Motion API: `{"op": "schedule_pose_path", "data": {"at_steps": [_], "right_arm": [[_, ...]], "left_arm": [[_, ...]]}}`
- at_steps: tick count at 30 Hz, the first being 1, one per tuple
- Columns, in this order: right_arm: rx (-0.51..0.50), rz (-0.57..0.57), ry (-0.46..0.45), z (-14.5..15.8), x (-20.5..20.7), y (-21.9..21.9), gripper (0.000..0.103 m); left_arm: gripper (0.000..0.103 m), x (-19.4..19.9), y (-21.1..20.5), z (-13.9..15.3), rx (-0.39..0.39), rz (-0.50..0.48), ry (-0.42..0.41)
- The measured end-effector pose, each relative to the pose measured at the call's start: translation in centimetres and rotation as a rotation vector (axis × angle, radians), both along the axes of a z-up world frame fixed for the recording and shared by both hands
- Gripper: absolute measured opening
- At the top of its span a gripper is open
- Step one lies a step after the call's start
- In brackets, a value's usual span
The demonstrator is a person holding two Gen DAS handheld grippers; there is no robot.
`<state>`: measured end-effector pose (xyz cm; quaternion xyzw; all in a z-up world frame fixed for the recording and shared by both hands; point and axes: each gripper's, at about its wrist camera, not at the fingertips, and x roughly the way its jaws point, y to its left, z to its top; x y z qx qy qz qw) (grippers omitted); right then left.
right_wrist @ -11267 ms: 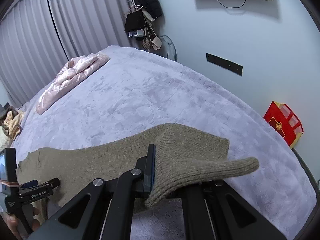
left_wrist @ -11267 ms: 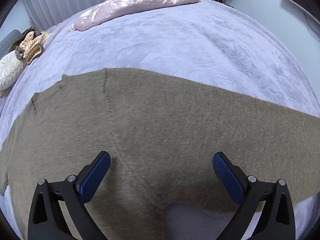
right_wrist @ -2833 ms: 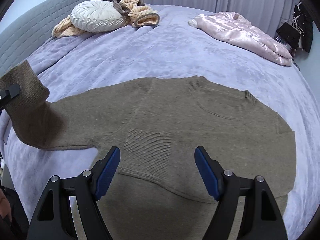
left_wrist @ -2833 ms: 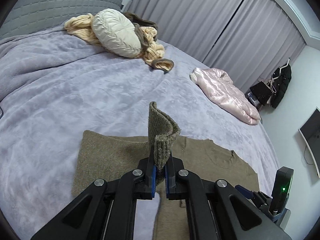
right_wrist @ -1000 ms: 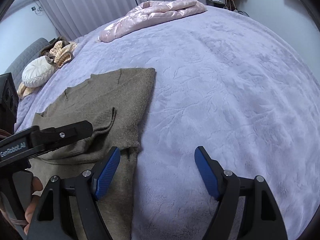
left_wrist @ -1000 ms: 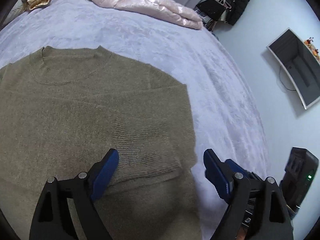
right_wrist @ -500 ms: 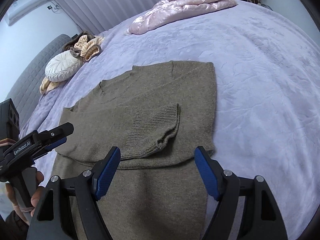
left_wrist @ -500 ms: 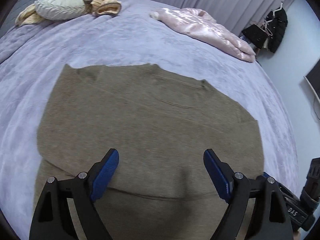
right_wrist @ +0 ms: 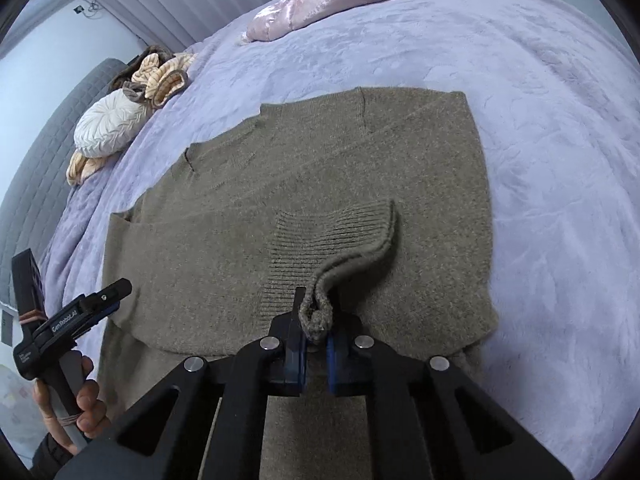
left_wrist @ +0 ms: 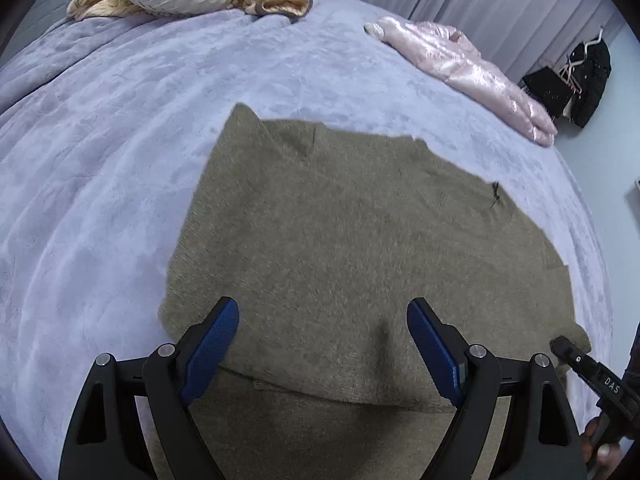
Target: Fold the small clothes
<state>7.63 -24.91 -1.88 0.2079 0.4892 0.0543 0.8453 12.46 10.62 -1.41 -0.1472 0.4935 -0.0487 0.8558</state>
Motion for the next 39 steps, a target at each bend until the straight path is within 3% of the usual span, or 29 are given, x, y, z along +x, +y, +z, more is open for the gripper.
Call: {"op": "schedule_pose_path", "data": {"at_steps": [3, 6, 8, 10, 12, 15, 18, 20, 22, 27, 32, 34, 37, 39], "right_arm": [[-0.046, -0.012, -0.112, 2.6, -1.4, 0.0, 0.008], [-0.109, -0.041, -0.147, 3.5, -2.3, -0.1, 0.008], [-0.120, -0.060, -0.122, 2.7, -2.1, -0.6, 0.008], [-0.102, -0.054, -0.072, 1.3, -1.3, -1.0, 0.008], [-0.132, -0.043, -0.025, 0.0, -0.9, -1.0, 0.010], [-0.119, -0.059, -0.023, -0.3, -1.1, -1.7, 0.020], [-0.164, -0.110, -0.061, 1.1, -2.2, -2.4, 0.034], [-0.225, -0.151, -0.095, 2.5, -2.9, -2.5, 0.055], [-0.269, -0.166, -0.135, 4.0, -3.1, -2.0, 0.065], [-0.291, -0.070, -0.175, 5.6, -1.5, 1.5, 0.066], [-0.268, 0.057, -0.074, 2.1, 1.9, 5.0, 0.067], [-0.281, 0.034, -0.005, 0.1, 2.8, 4.7, 0.067], [-0.289, -0.007, 0.000, -0.7, 3.1, 3.8, 0.067], [-0.332, -0.011, 0.007, 0.4, 2.5, 4.3, 0.068]], "left_arm": [[0.087, 0.3, 2.0, 1.9, -0.038, 0.035, -0.047], [0.087, 1.4, 2.2, 1.5, -0.053, 0.014, -0.016], [0.087, 2.0, 1.2, 0.1, -0.036, -0.019, 0.029], [0.087, 2.6, -0.2, -1.7, 0.028, -0.042, 0.087], [0.087, 2.5, -1.3, -2.7, 0.100, -0.057, 0.092], [0.087, 2.0, -2.4, -1.8, 0.169, -0.084, 0.060], [0.087, 1.5, -2.5, 0.4, 0.135, -0.102, -0.010], [0.087, 2.0, -2.9, 1.4, 0.126, -0.119, -0.036], [0.087, 3.0, -3.6, 1.1, 0.139, -0.137, -0.022], [0.087, 5.2, -3.9, -1.8, 0.190, -0.120, 0.070], [0.091, 5.5, -3.9, -3.1, 0.236, -0.139, 0.046], [0.092, 5.5, -3.8, -3.1, 0.247, -0.151, 0.048], [0.092, 4.9, -3.5, -2.2, 0.270, -0.118, 0.055], [0.092, 3.0, -3.3, -0.8, 0.205, -0.108, 0.011]]}}
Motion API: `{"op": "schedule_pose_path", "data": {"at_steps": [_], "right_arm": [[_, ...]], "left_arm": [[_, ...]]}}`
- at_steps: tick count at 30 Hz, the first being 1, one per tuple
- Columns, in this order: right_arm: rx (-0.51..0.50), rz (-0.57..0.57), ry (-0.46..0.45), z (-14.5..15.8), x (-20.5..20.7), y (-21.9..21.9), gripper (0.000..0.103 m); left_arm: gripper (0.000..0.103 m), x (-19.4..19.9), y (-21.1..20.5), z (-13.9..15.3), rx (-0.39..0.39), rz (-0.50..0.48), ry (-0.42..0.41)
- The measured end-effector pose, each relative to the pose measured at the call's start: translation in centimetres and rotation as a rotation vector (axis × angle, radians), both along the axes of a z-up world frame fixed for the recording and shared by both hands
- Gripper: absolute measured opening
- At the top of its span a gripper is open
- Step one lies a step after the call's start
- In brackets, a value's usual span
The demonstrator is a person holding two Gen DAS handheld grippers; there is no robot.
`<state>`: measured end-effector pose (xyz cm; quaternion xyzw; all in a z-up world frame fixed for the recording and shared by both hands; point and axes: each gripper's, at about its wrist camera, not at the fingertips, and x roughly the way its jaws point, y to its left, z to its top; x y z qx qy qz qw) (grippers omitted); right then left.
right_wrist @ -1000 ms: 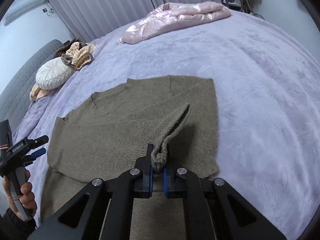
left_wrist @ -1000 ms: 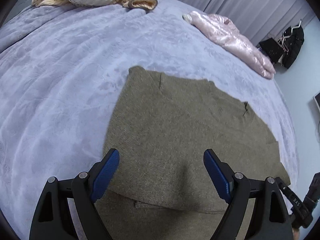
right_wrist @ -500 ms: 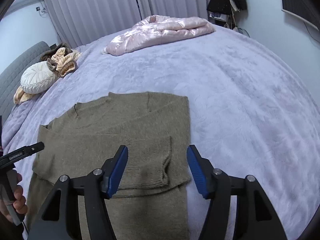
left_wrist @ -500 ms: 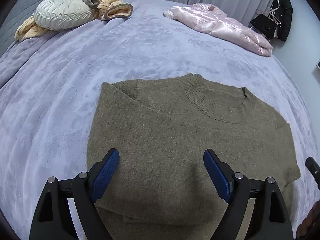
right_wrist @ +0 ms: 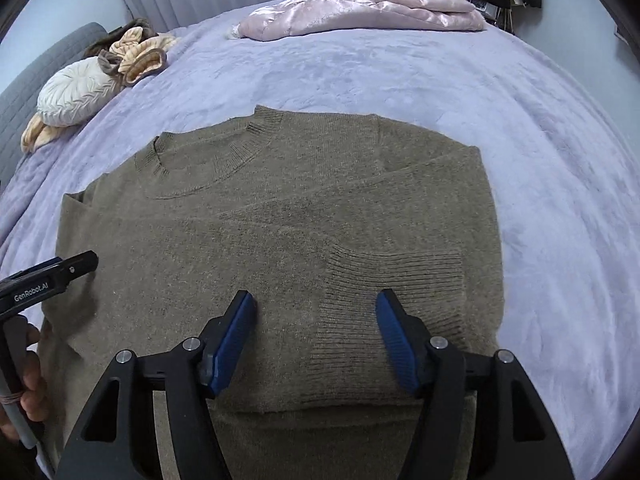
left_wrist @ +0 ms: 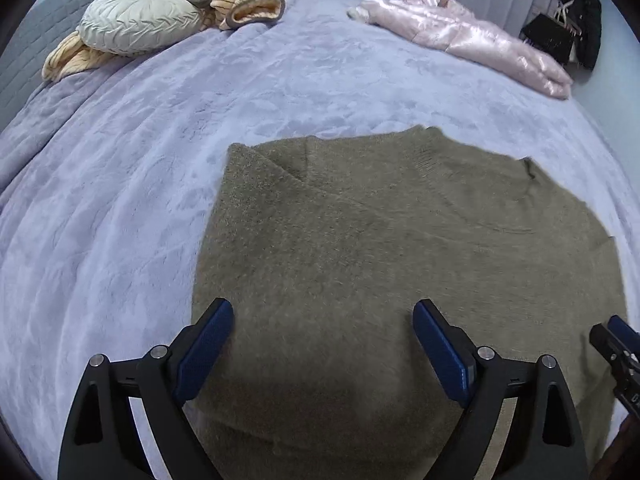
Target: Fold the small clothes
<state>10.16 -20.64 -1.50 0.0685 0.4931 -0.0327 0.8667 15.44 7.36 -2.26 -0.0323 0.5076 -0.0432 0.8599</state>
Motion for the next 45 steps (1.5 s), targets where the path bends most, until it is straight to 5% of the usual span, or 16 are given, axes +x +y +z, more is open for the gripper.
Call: {"op": "schedule_pose_path", "data": {"at_steps": [4, 8, 12, 19, 25, 34, 35, 45], "right_arm": [[-0.021, 0.055, -0.067, 2.4, -3.2, 1.8, 0.074], [-0.046, 0.116, 0.000, 1.1, -5.2, 4.3, 0.075], [-0.076, 0.102, 0.059, -0.9, -6.9, 5.2, 0.075], [-0.081, 0.100, 0.035, -0.8, -11.6, 5.7, 0.079], [-0.093, 0.115, 0.021, -0.9, -16.4, 6.2, 0.080], [-0.150, 0.168, -0.082, -1.6, -24.3, 7.2, 0.081], [-0.151, 0.173, -0.097, -1.6, -25.2, 7.2, 0.081], [-0.177, 0.302, -0.111, -1.9, -31.7, 5.4, 0.081]], "left_arm": [[0.092, -3.5, -1.5, -0.1, -0.028, -0.078, 0.016], [0.092, -6.2, -2.8, -1.4, 0.066, -0.109, -0.001], [0.092, -7.8, -1.8, -1.1, 0.012, -0.083, 0.044], [0.092, -15.0, -1.7, -1.9, 0.081, -0.160, 0.018], [0.092, -19.9, 0.1, -1.9, 0.023, -0.189, 0.016], [0.095, -27.2, 2.0, -2.0, 0.079, -0.255, -0.071], [0.102, -27.8, 2.2, -2.0, 0.094, -0.259, -0.077], [0.102, -31.5, 4.8, -2.2, 0.125, -0.309, -0.087]]}}
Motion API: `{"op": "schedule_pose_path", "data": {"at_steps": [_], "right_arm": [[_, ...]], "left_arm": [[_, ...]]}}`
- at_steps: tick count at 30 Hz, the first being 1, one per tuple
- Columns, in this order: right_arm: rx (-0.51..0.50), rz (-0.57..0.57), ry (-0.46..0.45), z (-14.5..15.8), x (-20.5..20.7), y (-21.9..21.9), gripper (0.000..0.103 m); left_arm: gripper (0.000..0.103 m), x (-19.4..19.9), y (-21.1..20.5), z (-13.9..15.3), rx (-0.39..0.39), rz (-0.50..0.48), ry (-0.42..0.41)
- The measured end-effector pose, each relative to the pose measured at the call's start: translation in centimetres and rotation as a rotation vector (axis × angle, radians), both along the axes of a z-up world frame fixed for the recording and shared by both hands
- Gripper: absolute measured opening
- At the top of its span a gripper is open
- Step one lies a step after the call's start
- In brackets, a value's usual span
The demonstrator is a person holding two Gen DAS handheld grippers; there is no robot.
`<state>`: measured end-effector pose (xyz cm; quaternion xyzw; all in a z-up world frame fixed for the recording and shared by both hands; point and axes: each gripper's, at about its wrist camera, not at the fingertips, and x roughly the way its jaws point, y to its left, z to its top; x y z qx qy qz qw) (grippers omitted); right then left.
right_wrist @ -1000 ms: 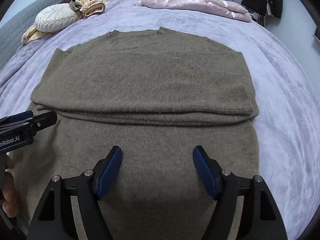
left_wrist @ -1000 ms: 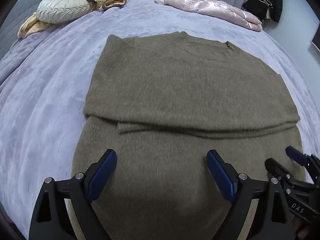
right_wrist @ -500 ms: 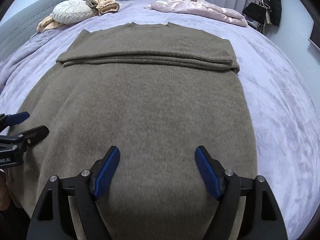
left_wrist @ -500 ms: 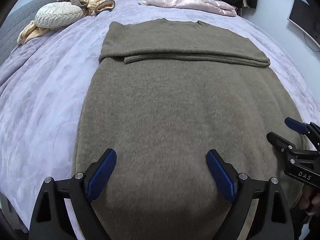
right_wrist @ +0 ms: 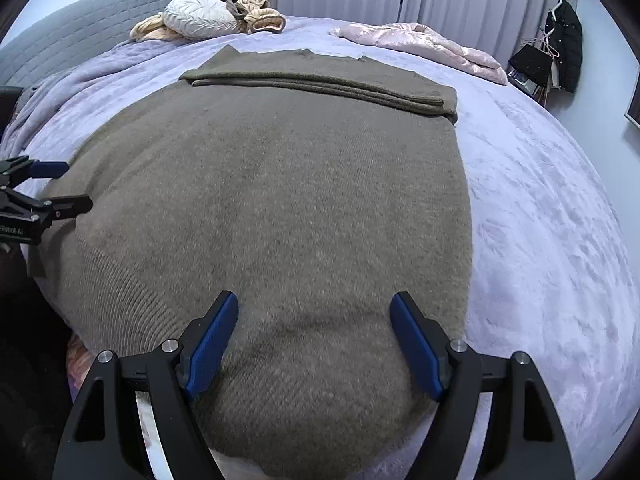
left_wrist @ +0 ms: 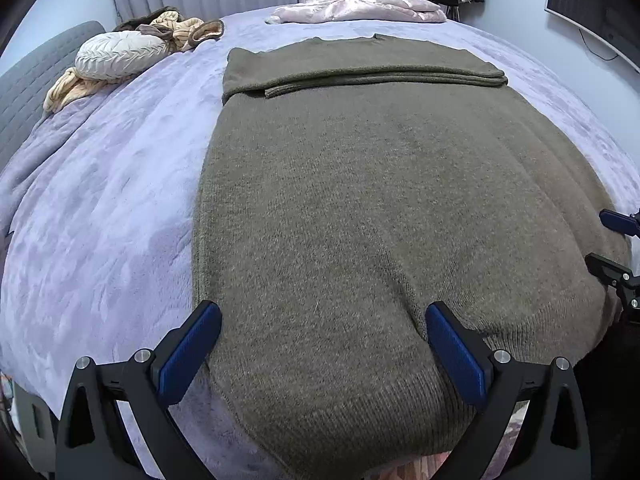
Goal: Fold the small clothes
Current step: 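Move both grippers along the sweater hem, smoothing the folded sweater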
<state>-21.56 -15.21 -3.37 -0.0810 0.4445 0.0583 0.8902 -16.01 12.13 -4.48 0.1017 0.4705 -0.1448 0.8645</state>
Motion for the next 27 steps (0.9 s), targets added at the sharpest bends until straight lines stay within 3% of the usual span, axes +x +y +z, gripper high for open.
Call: {"op": "schedule_pose_path", "data": {"at_steps": [4, 9, 12, 14, 16, 18, 21, 24, 27], "right_arm": [[-0.056, 0.035, 0.012, -0.1, -1.6, 0.0, 0.081], [-0.108, 0.036, 0.031, 0.3, -3.4, 0.0, 0.081], [-0.060, -0.009, 0.027, 1.4, -3.3, -0.5, 0.081], [-0.010, -0.025, -0.008, 2.6, -2.3, -0.4, 0.081], [0.014, -0.008, -0.037, 3.3, -0.8, 0.6, 0.081], [0.012, 0.031, -0.051, 3.5, 0.8, 2.3, 0.081], [-0.009, 0.070, -0.018, 2.6, 2.7, 4.3, 0.081], [-0.029, 0.063, 0.031, 1.1, 3.1, 4.8, 0.081], [-0.003, 0.066, 0.025, 0.7, 1.8, 3.8, 0.081]], "left_arm": [[0.102, -1.2, 1.1, 0.8, 0.022, 0.001, 0.013], [0.102, -1.9, 4.9, 1.2, -0.082, 0.112, 0.065], [0.102, -1.2, 5.8, 2.2, -0.202, 0.172, 0.058], [0.102, -0.3, 4.4, 3.2, -0.232, 0.163, 0.032], [0.102, 0.6, 1.7, 4.0, -0.200, 0.119, -0.002], [0.102, 1.3, -2.0, 4.2, -0.116, 0.059, -0.038], [0.102, 1.6, -5.4, 3.0, -0.015, -0.009, -0.050], [0.102, 1.5, -6.4, 0.8, 0.050, -0.026, -0.004], [0.102, 0.7, -5.5, 0.3, 0.027, -0.019, -0.004]]}}
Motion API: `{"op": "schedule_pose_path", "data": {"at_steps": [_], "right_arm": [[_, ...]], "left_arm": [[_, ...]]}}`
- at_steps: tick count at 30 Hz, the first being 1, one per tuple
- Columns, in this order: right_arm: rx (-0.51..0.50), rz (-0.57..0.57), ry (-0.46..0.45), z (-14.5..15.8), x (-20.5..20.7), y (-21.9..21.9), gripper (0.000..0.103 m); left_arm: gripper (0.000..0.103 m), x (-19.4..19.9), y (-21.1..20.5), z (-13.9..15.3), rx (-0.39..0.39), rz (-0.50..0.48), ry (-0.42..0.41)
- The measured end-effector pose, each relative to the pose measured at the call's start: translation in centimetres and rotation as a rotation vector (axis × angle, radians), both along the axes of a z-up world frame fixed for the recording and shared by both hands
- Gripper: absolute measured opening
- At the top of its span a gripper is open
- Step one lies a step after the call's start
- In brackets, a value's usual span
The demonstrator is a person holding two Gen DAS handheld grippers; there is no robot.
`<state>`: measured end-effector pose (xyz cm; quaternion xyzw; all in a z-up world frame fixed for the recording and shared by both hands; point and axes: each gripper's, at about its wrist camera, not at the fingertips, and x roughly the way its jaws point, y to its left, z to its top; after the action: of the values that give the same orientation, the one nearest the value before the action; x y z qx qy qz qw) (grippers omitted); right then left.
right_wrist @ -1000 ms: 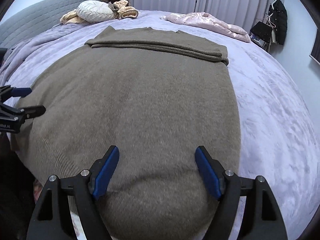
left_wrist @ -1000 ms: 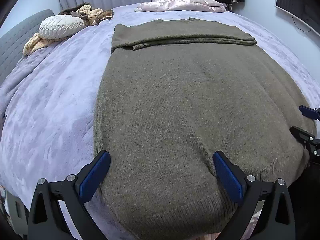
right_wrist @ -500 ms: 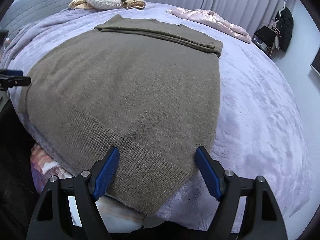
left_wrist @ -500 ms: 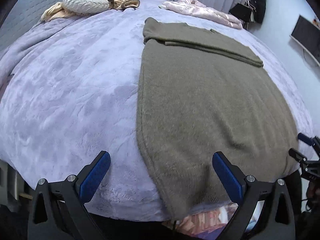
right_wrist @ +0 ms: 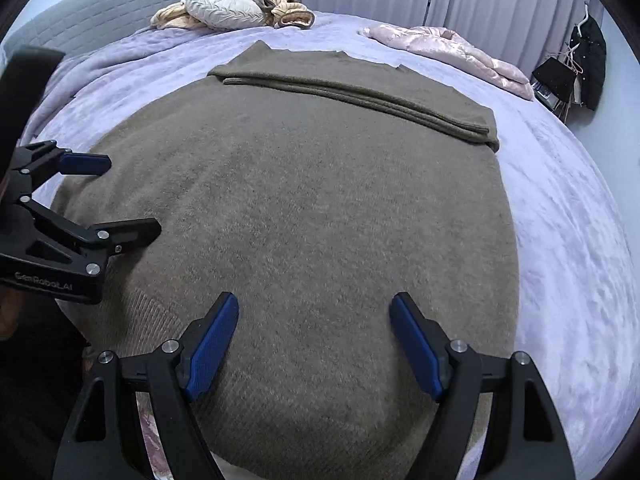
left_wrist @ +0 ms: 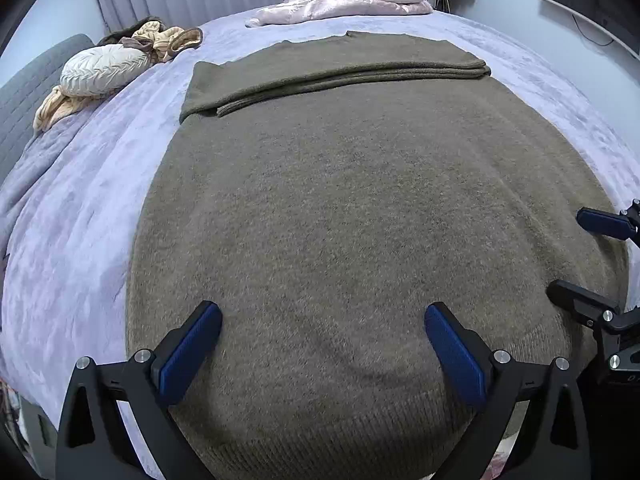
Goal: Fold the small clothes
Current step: 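Move both grippers along the sweater hem, smoothing the folded sweater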
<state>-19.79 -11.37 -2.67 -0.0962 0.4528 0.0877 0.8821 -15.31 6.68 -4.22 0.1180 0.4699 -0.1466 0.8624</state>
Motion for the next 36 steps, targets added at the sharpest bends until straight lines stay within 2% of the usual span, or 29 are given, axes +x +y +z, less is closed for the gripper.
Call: {"op": "schedule_pose_path", "data": {"at_steps": [9, 14, 18, 21, 27, 36], "right_arm": [[-0.021, 0.004, 0.024, -0.6, -3.2, -2.4, 0.083], [-0.047, -0.048, 0.011, 0.4, -4.5, -3.7, 0.083], [0.056, -0.170, 0.020, 0.7, -5.1, -7.4, 0.083], [0.150, -0.238, 0.056, 0.2, -5.0, -9.9, 0.083], [0.238, -0.213, 0.066, -0.5, -5.3, -10.5, 0.084], [0.339, -0.118, 0.082, -1.4, -4.9, -8.3, 0.084]], "left_arm": [[0.102, -0.7, 1.6, 0.1, -0.012, 0.015, 0.023], [0.102, -1.0, 4.9, 0.9, -0.083, 0.089, 0.043], [0.102, -0.7, 7.6, 0.5, -0.118, 0.182, 0.068], [0.102, -0.5, 9.2, -0.2, -0.190, 0.218, 0.123], [0.102, -0.8, 8.5, -0.5, -0.190, 0.195, 0.131], [0.102, -1.8, 7.8, -1.3, -0.221, 0.132, 0.153]]}}
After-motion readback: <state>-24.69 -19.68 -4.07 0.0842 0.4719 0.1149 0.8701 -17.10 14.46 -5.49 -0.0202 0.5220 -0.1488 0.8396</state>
